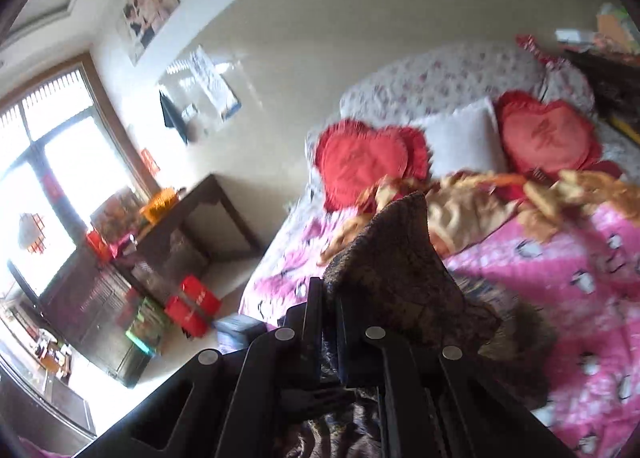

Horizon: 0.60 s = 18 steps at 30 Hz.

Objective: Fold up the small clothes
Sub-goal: 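Lower the held strip onto the garment with the right gripper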

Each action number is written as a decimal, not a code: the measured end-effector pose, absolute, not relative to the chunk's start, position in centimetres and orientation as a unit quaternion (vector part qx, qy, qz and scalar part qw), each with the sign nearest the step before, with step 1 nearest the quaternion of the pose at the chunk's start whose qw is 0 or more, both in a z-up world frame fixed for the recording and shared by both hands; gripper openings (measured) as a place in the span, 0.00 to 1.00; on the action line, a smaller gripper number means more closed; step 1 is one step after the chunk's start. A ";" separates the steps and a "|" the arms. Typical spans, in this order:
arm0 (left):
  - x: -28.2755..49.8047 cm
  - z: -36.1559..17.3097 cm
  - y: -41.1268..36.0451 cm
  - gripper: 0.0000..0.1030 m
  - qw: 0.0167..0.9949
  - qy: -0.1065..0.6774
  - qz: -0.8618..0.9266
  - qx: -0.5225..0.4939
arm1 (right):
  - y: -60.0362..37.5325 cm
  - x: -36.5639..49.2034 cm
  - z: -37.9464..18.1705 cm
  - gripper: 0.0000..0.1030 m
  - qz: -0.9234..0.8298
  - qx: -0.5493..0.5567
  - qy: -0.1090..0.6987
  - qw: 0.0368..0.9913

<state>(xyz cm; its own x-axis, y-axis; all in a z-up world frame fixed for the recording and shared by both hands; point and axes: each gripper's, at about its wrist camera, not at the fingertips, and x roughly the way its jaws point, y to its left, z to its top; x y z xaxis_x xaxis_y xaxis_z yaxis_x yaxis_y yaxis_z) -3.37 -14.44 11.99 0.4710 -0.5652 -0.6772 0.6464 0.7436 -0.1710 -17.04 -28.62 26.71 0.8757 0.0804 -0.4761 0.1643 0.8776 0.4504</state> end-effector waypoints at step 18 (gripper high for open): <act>2.0 8.3 -3.4 0.97 0.874 0.397 -0.276 0.035 | -24.5 -9.5 9.3 0.60 0.056 0.194 0.398 0.895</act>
<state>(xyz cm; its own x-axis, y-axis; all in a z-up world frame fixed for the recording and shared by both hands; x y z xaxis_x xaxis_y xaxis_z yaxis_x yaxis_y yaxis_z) 1.95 -3.44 8.28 0.5315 -0.4554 -0.7142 0.5114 0.8447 -0.1580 -9.54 -24.53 9.30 0.6768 0.2545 -0.6908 0.0548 0.9183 0.3920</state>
